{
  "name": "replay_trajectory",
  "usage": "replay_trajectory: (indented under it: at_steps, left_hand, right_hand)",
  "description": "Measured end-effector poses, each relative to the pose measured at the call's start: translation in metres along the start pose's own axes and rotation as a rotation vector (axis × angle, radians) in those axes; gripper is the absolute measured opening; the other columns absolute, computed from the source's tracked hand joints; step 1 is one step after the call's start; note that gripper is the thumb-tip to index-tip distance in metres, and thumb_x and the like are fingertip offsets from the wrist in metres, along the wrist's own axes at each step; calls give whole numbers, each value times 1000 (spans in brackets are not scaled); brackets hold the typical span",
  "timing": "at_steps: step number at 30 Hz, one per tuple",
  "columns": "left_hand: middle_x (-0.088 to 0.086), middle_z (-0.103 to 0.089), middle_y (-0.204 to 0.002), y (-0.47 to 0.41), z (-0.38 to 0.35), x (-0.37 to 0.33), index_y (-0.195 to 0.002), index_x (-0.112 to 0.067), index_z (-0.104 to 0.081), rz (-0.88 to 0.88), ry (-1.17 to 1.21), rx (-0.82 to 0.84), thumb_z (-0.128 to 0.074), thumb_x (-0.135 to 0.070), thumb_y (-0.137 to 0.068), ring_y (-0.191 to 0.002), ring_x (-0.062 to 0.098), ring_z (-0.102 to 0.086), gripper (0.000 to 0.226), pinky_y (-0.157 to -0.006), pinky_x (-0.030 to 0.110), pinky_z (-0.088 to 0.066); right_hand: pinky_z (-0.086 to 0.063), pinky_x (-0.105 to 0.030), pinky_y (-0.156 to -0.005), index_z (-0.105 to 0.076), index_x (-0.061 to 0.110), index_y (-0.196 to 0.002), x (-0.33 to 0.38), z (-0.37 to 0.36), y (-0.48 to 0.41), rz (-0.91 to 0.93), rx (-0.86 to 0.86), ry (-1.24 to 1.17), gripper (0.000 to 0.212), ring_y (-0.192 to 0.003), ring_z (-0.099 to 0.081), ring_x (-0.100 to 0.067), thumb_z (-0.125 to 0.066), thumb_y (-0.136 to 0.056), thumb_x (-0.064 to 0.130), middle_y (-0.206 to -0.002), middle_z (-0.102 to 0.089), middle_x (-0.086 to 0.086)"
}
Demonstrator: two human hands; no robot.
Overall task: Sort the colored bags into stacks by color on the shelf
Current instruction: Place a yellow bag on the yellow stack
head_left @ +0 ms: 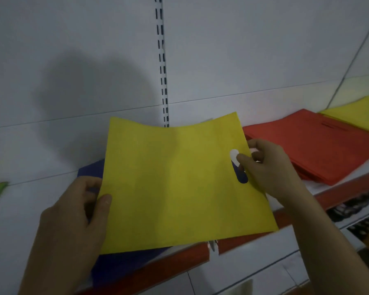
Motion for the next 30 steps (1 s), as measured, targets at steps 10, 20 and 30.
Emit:
replay_trajectory:
  at_steps: [10, 20, 30]
  left_hand:
    - [-20, -65, -98, -7, -66, -76, -111, -51, -59, -162, -66, 95, -34, -85, -82, -80, 19, -64, 52, -66, 49, -56]
    - [-20, -65, -111, 50, -240, -264, -115, -64, -51, -213, 164, 127, -68, -38, -84, -90, 10, -66, 43, -71, 36, -55]
    - [-20, -50, -123, 51, -410, -387, -132, -24, -58, -349, 129, 86, -74, -12, -83, -105, -9, -43, 53, -88, -2, -30]
  right_hand:
    - [-56, -32, -73, -74, 14, -93, -52, 119, 22, -52, -166, -426, 15, -75, -71, -14, -72, -83, 25, -85, -77, 0]
    - [-55, -57, -88, -74, 25, -105, -182, 306, 1, -125, -199, -475, 25, -108, -68, -30, -77, -83, 13, -116, -73, 1]
    - [-50, -44, -101, -69, 39, -121, -274, 448, -47, -75, -205, -340, 48, -122, -61, -18, -81, -75, 33, -129, -65, 13]
Point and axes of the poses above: each hand's wrist, its own y-axis away from the middle knuckle, its own z-axis out of the back of the hand, x = y × z, the point moved 1 cm from there along -y, towards the middle knuckle
